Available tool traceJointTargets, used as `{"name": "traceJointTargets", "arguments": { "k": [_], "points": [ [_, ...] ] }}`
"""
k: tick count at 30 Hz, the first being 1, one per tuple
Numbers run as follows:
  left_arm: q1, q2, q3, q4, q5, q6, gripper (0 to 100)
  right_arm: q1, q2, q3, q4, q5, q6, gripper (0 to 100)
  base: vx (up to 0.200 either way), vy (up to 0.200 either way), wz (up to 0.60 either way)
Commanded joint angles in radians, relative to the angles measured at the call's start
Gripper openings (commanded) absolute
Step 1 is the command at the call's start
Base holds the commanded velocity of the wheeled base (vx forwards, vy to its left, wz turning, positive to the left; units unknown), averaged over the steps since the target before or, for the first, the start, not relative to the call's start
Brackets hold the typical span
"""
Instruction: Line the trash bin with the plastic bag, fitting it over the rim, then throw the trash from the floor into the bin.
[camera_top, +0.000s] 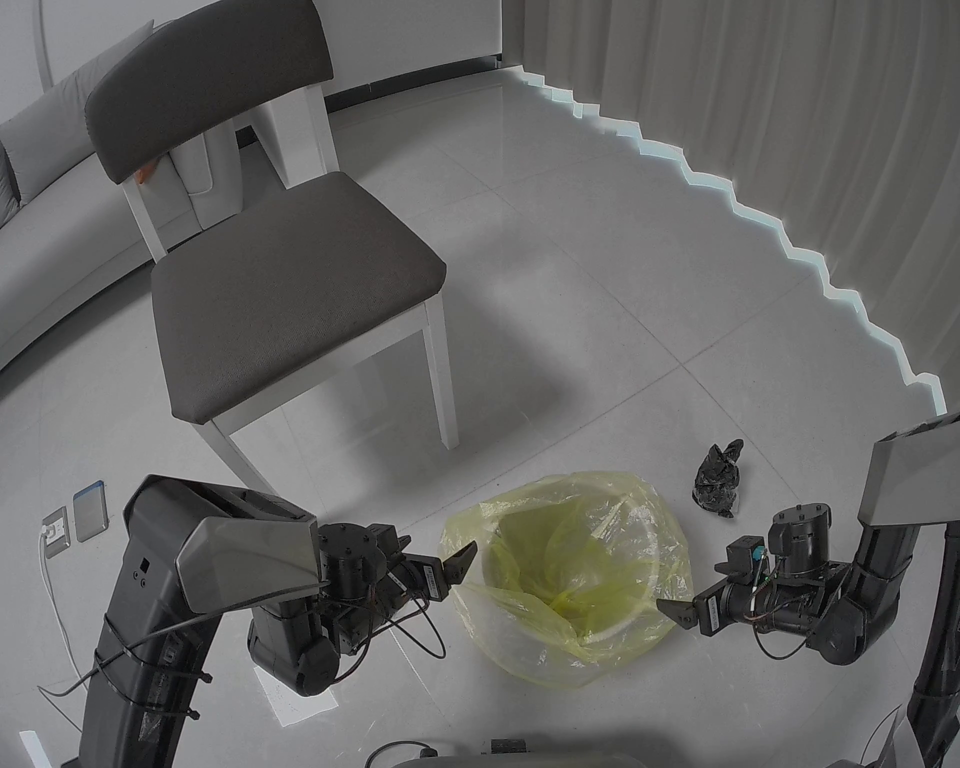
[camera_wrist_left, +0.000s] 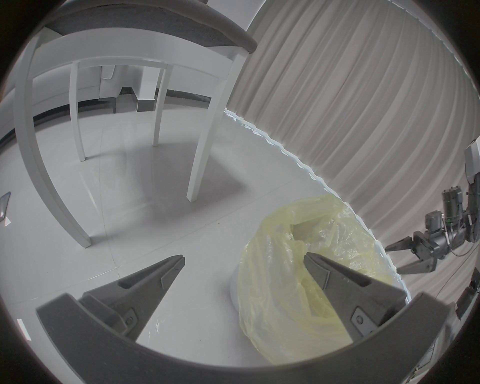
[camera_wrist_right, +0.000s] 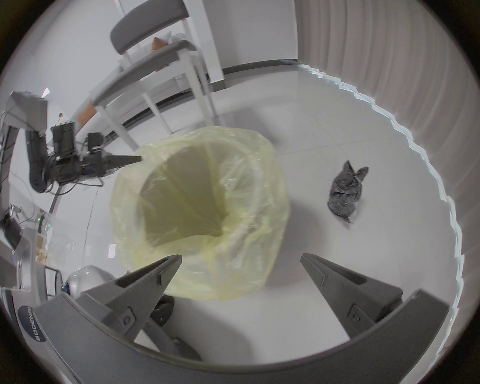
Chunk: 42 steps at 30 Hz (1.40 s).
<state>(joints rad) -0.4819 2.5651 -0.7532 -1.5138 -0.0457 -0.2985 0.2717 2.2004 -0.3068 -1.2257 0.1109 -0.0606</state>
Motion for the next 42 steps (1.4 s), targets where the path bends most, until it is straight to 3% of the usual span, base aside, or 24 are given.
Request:
{"name": "traceJointTargets", "arguments": {
  "k": [1, 9, 10, 28, 33, 42],
  "points": [
    [0.002, 0.003, -0.002, 0.000, 0.001, -0.001, 100, -0.048, 0.067, -0.040, 0.003, 0.007, -0.001, 100, 0.000, 0.000, 0.00],
    [0.009, 0.015, -0.025, 0.006, 0.001, 0.001, 100, -0.063, 0.176, -0.112, 0.002, 0.007, -0.001, 100, 0.000, 0.000, 0.00],
    [0.013, 0.015, -0.025, 0.006, 0.001, 0.001, 0, -0.065, 0.177, -0.117, 0.002, 0.009, -0.001, 0, 0.000, 0.000, 0.00],
    [0.000, 0.043, -0.090, 0.093, -0.003, 0.012, 0, -0.080, 0.243, -0.178, 0.020, 0.009, -0.004, 0, 0.000, 0.000, 0.00],
    [0.002, 0.070, -0.114, 0.139, -0.006, 0.061, 0, -0.080, 0.280, -0.232, 0.086, 0.009, -0.022, 0, 0.000, 0.000, 0.00],
    [0.011, 0.063, -0.169, 0.239, -0.005, 0.068, 0, -0.080, 0.272, -0.316, 0.204, 0.009, -0.044, 0, 0.000, 0.000, 0.00]
  ]
}}
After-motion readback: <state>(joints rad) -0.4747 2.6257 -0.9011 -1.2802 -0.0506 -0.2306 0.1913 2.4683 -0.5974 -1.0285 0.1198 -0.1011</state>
